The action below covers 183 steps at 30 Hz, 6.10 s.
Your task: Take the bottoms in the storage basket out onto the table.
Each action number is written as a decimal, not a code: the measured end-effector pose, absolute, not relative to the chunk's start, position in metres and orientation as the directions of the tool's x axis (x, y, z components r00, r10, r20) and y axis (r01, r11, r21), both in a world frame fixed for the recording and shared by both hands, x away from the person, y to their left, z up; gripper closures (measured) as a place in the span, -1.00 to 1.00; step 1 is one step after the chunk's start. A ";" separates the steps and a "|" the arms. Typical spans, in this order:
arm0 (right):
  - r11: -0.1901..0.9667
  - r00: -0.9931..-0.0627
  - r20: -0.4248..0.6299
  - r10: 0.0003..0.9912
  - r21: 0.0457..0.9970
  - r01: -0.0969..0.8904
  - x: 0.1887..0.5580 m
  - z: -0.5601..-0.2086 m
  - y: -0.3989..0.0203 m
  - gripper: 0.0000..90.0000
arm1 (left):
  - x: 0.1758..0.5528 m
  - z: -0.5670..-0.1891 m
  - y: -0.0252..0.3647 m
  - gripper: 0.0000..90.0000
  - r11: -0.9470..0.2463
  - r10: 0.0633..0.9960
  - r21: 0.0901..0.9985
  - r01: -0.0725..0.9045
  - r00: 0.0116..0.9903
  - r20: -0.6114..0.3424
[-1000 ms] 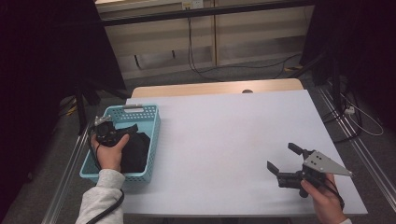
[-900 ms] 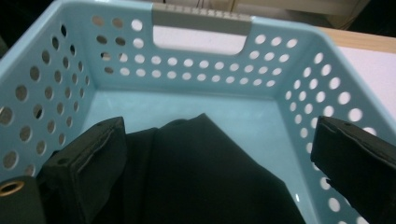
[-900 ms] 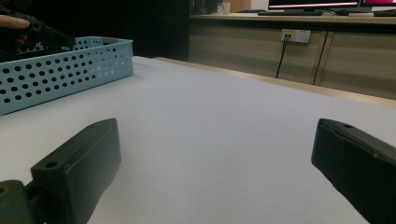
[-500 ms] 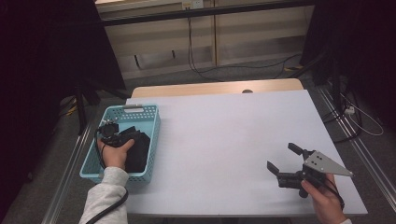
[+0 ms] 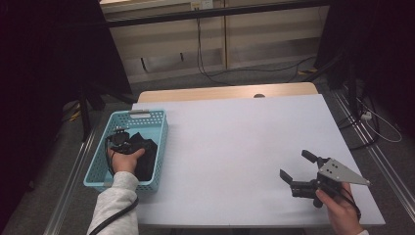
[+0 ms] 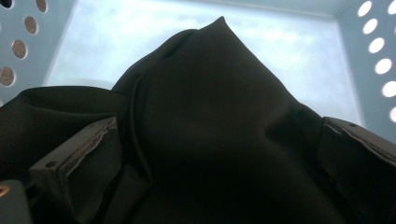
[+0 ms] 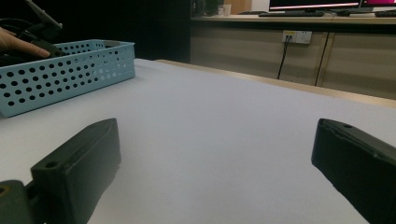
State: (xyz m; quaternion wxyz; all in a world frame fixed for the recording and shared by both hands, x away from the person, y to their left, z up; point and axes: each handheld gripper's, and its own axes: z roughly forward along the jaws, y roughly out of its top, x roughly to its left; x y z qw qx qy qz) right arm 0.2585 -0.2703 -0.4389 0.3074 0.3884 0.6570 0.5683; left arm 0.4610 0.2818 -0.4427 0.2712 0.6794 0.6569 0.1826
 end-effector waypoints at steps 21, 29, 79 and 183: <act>0.063 -0.512 0.026 0.859 0.986 0.157 0.257 -0.439 -0.271 -0.99 | 0.458 -0.450 0.276 -0.90 -0.034 0.999 0.621 0.783 0.042 0.003; 0.068 -0.517 0.022 0.856 0.986 0.155 0.257 -0.438 -0.270 -1.00 | 0.453 -0.447 0.280 -0.01 -0.031 0.998 0.674 0.738 0.058 -0.017; 0.059 -0.528 0.028 0.849 0.987 0.148 0.256 -0.437 -0.272 -1.00 | 0.452 -0.436 0.257 0.06 0.052 0.992 0.562 0.826 0.022 -0.123; 0.124 -0.533 -0.014 0.846 0.978 0.170 0.265 -0.440 -0.265 -1.00 | 0.422 -0.384 0.090 -0.63 -0.192 0.636 0.886 0.422 0.741 -0.215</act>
